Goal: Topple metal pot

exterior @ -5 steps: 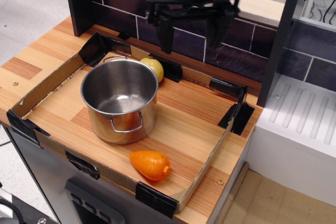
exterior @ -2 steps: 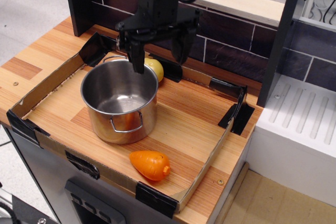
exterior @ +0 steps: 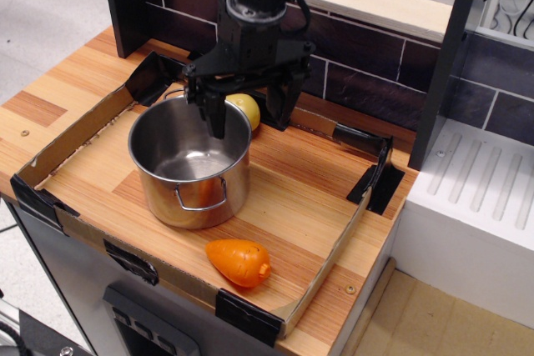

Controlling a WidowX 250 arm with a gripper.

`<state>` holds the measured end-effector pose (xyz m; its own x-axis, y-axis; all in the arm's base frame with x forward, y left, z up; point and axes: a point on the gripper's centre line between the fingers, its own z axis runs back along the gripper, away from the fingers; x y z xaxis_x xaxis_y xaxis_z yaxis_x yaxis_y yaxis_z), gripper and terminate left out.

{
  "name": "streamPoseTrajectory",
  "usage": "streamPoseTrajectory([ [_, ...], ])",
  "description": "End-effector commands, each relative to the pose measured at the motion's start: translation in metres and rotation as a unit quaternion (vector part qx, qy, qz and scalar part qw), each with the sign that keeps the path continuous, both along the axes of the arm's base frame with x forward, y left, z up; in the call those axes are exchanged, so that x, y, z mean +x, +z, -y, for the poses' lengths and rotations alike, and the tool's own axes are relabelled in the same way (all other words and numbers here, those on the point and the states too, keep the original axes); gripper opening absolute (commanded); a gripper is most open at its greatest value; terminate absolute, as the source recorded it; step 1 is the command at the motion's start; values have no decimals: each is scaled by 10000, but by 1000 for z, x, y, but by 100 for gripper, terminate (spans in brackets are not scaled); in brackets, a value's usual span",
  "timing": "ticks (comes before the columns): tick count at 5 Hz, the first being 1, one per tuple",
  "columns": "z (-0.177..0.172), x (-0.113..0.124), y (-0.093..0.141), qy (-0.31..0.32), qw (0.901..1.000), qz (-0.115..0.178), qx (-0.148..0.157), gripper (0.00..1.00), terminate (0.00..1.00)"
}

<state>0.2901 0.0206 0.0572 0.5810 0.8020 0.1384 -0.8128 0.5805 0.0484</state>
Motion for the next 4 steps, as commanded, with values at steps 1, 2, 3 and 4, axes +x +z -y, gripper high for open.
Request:
streamPoseTrajectory([
  [1, 0, 5, 3, -31, 9998, 165, 62, 100, 0],
  [2, -2, 8, 9, 16, 9998, 220, -33, 0, 0],
  [3, -4, 11, 11, 39, 9998, 137, -114, 0, 0],
  [4, -8, 12, 18, 119, 9997, 55, -189, 0, 0],
])
